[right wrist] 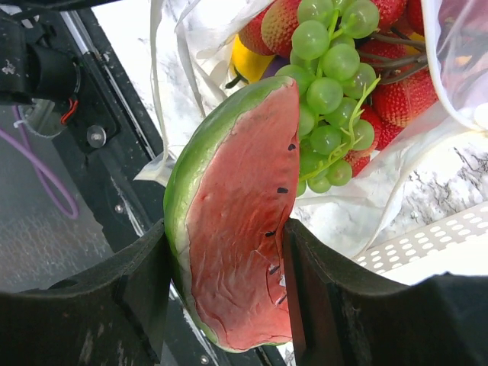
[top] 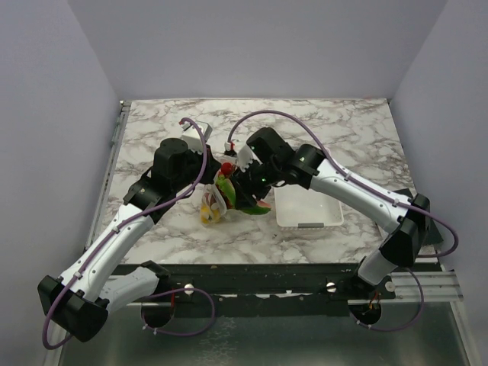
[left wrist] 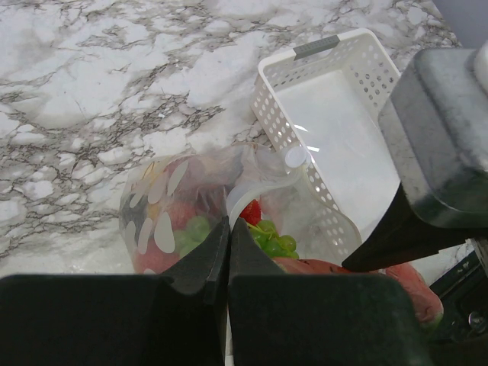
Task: Place the food in the zip-top bag and seal the zipper
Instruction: Place the fake fruit in the zipper food storage bag.
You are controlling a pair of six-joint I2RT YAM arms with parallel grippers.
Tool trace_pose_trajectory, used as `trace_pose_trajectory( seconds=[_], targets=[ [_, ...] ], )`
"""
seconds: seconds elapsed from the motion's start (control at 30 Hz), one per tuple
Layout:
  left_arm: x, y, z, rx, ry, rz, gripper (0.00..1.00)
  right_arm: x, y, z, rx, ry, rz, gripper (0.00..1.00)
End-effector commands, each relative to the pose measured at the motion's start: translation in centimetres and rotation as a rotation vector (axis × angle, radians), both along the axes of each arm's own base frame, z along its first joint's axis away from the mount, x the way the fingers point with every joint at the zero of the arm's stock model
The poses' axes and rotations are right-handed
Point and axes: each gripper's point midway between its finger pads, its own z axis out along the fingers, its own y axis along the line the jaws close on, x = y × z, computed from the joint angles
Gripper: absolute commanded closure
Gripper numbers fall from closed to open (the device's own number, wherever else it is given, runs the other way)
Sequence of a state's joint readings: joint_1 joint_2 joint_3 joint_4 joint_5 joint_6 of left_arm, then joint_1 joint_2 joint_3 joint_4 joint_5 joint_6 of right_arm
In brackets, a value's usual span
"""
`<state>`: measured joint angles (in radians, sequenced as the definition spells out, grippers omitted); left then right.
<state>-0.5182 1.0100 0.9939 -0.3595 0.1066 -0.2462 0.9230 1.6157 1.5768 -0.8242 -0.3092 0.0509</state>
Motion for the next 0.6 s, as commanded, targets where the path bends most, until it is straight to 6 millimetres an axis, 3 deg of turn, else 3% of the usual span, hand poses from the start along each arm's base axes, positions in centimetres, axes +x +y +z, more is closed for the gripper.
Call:
trace_pose_trajectory(
  seconds=[0.0, 0.27, 0.57],
  targets=[
    [0.4, 0.0, 1.5, -0.030, -0.046, 0.006, 1.00, 0.8, 0.5, -0.1, -0.019, -0.019, -0.018, 0.64],
    [0.3, 0.0, 1.6, -0.031, -0.048, 0.007, 1.00, 1.6, 1.7, -0.2, -0.011, -0.017, -0.024, 0.55],
    [0.3, 0.0, 1.6, -0.030, -0.049, 0.007, 1.00, 2.1, 2.2, 0.1, 0.010, -0.025, -0.046, 0.35]
  ],
)
